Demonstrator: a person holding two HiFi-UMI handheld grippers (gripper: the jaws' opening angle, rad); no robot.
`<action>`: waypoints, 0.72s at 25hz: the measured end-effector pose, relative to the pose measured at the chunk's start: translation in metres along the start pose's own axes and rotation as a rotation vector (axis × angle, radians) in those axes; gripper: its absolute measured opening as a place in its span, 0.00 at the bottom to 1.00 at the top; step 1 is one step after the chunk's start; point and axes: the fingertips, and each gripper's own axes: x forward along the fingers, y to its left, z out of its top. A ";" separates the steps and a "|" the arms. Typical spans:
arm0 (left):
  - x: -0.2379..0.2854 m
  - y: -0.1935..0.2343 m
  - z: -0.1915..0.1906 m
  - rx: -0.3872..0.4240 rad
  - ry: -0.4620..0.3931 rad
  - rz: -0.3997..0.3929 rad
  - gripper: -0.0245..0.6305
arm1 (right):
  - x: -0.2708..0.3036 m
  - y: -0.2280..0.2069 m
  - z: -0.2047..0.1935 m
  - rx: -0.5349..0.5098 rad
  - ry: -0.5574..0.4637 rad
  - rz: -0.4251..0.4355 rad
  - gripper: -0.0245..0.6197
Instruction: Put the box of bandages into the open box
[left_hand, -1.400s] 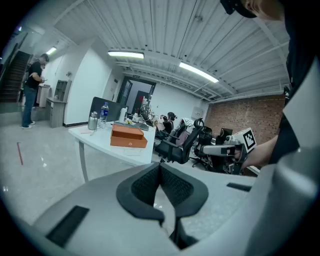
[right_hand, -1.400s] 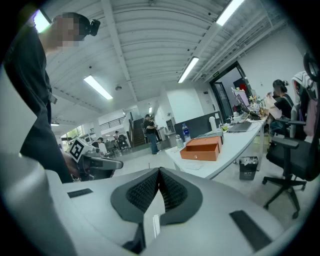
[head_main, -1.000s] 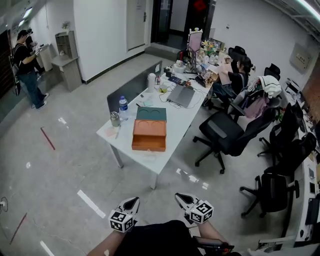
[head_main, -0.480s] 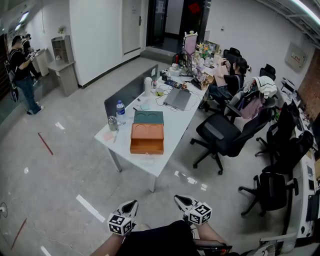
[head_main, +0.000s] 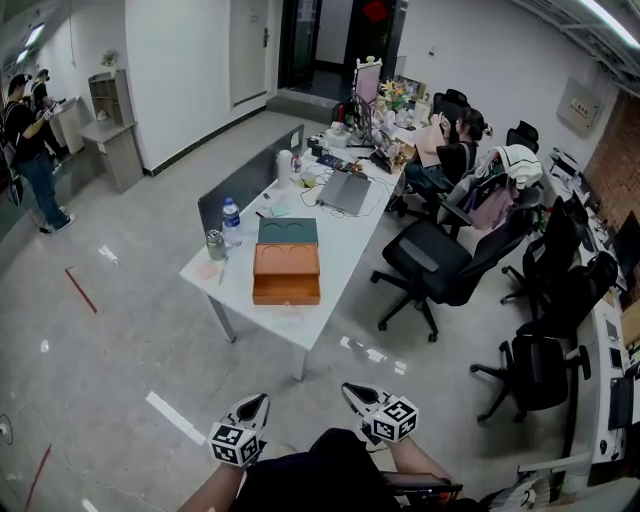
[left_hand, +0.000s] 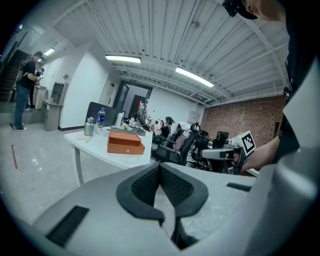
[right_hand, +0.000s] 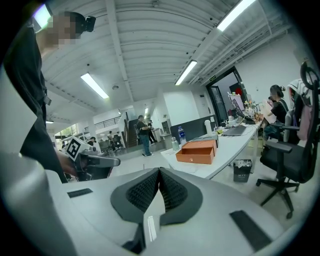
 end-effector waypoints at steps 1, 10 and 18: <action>0.001 0.000 0.002 0.000 -0.003 -0.002 0.05 | 0.002 -0.002 0.000 -0.002 0.003 -0.002 0.08; 0.017 0.020 0.008 -0.008 0.011 0.029 0.05 | 0.034 -0.018 0.000 -0.015 0.032 0.029 0.08; 0.056 0.042 0.028 -0.011 0.009 0.072 0.05 | 0.073 -0.059 0.018 -0.033 0.053 0.082 0.08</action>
